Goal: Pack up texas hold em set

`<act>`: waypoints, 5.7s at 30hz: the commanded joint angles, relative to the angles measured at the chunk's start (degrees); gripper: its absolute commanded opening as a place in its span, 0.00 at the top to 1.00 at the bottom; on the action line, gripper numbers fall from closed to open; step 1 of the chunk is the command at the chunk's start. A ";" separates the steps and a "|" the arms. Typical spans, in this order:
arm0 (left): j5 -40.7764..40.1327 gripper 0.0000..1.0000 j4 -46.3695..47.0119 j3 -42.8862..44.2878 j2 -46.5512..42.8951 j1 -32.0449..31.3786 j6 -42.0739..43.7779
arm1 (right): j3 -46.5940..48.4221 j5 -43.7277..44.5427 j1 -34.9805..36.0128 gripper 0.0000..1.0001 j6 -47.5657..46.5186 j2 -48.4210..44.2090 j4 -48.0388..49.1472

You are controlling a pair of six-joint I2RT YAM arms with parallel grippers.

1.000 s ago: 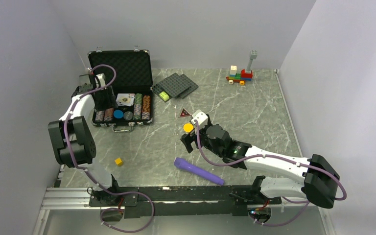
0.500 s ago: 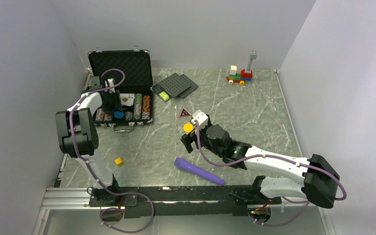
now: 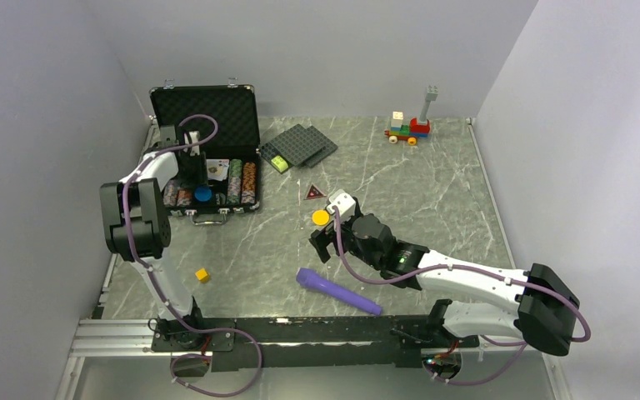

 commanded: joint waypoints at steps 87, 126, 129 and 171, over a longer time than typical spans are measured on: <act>12.00 0.24 4.07 -11.68 -35.08 -9.68 -5.09 | 28.33 0.26 -10.97 0.15 15.19 37.72 -18.70; 26.68 0.28 6.07 -11.98 -30.07 -16.25 -9.41 | 27.69 -4.39 -13.33 0.66 12.94 39.71 -15.89; 31.41 0.30 6.90 -12.02 -27.43 -17.94 -10.87 | 23.94 -4.78 -12.97 0.67 11.63 35.33 -11.68; 54.18 0.79 11.96 -11.26 -10.16 -29.56 -17.69 | 5.69 5.15 -0.41 0.72 -1.57 13.36 12.18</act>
